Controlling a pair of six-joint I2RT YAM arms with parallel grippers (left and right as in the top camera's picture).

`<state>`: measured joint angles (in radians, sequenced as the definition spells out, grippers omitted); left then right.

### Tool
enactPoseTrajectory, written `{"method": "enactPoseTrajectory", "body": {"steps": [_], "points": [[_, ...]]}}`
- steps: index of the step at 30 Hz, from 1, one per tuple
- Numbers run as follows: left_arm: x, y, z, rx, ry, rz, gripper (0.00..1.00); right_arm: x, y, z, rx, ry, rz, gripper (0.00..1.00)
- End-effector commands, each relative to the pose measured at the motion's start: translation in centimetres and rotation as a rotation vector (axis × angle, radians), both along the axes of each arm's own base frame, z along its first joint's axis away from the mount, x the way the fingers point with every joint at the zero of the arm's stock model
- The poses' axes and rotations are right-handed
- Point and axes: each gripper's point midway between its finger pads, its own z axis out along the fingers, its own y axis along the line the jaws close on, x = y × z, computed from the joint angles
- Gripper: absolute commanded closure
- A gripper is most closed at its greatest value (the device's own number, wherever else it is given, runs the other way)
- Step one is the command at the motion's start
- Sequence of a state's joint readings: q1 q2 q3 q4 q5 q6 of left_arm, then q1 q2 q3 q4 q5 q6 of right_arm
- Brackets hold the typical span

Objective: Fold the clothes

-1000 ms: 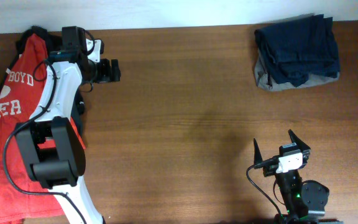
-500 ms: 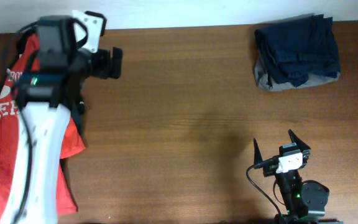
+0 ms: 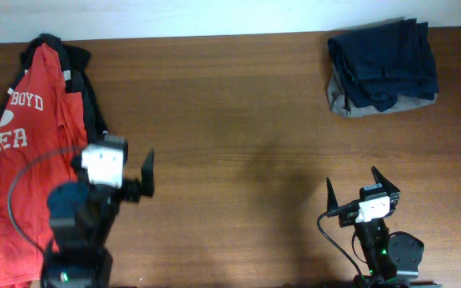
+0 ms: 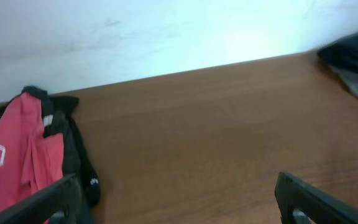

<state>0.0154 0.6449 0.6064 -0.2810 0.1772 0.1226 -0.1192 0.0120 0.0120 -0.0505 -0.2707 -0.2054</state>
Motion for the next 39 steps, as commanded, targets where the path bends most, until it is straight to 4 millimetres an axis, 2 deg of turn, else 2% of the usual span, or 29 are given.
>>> {"method": "enactPoseTrajectory", "body": {"steps": [1,6,10,13,17,19,22,39], "points": [[-2.2,0.4,-2.7,-0.119,-0.037,0.026,0.01,0.0,-0.1,-0.2,0.013,0.003,-0.001,0.01],[-3.9,0.5,-5.2,-0.114,-0.098,0.031,0.01,0.0,-0.1,-0.2,0.013,0.003,-0.001,0.01],[-4.0,1.3,-6.7,-0.100,-0.160,0.074,0.01,0.0,-0.1,-0.2,0.013,0.003,-0.001,0.01],[-3.7,2.4,-7.1,-0.084,-0.208,0.136,0.01,0.0,-0.1,-0.2,0.013,0.003,-0.001,0.01],[-3.7,2.5,-6.7,-0.082,-0.319,0.136,0.01,0.0,-0.1,-0.2,0.013,0.003,-0.001,0.02],[-3.9,2.6,-6.8,-0.080,-0.314,0.146,0.01,0.0,-0.1,-0.2,0.013,0.003,-0.001,0.01],[-4.2,3.1,-8.9,-0.070,-0.233,0.177,0.01,0.0,-0.1,-0.2,0.013,0.003,-0.001,0.01],[-4.2,2.6,-8.8,-0.057,-0.238,0.157,0.01,0.0,-0.1,-0.2,0.013,0.004,-0.001,0.01]]}}
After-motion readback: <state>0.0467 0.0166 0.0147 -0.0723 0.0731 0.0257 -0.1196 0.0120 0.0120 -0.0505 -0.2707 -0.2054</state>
